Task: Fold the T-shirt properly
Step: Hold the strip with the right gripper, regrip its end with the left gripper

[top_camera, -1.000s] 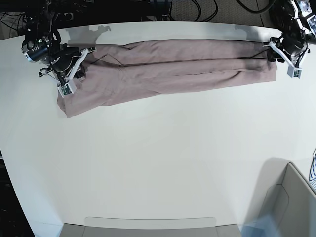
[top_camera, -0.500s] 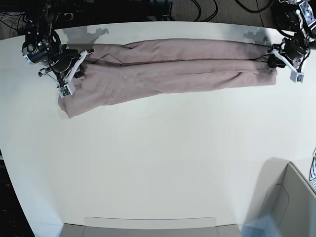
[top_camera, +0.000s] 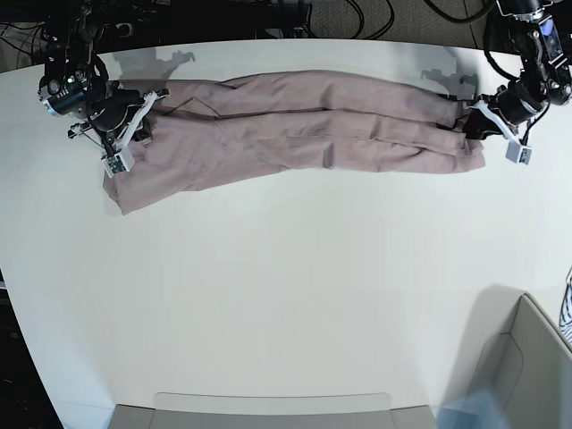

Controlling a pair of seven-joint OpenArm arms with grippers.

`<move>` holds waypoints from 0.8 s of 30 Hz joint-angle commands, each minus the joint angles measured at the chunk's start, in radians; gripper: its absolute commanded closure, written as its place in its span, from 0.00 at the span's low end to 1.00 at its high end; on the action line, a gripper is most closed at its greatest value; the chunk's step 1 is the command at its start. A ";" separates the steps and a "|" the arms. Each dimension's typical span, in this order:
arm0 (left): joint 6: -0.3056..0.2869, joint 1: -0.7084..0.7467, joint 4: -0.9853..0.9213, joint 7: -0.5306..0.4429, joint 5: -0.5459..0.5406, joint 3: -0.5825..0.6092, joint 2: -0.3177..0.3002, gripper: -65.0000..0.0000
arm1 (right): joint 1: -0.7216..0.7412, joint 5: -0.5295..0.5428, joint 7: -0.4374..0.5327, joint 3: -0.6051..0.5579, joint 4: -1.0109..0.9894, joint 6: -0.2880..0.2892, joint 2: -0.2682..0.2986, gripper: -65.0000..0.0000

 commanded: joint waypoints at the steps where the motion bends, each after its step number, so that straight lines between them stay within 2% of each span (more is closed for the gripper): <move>1: 0.031 0.011 -0.034 0.059 0.084 0.002 -0.006 1.00 | 0.009 0.007 0.015 0.004 0.016 0.000 0.012 1.00; 6: 0.031 0.011 -0.057 0.006 0.084 -0.004 -0.036 1.00 | 0.011 0.007 0.015 0.010 0.016 0.000 0.012 1.00; 12: 0.031 -0.003 -0.058 0.009 0.084 -0.152 -0.053 1.00 | 0.019 0.007 0.015 0.010 0.017 0.000 0.011 1.00; 19: 0.031 -0.046 -0.051 0.061 0.079 -0.205 -0.075 1.00 | 0.019 0.007 0.014 0.010 0.020 0.000 0.011 1.00; 24: 0.031 -0.040 0.067 0.108 0.079 -0.207 -0.072 1.00 | 0.019 0.007 0.011 0.010 0.020 0.000 0.011 1.00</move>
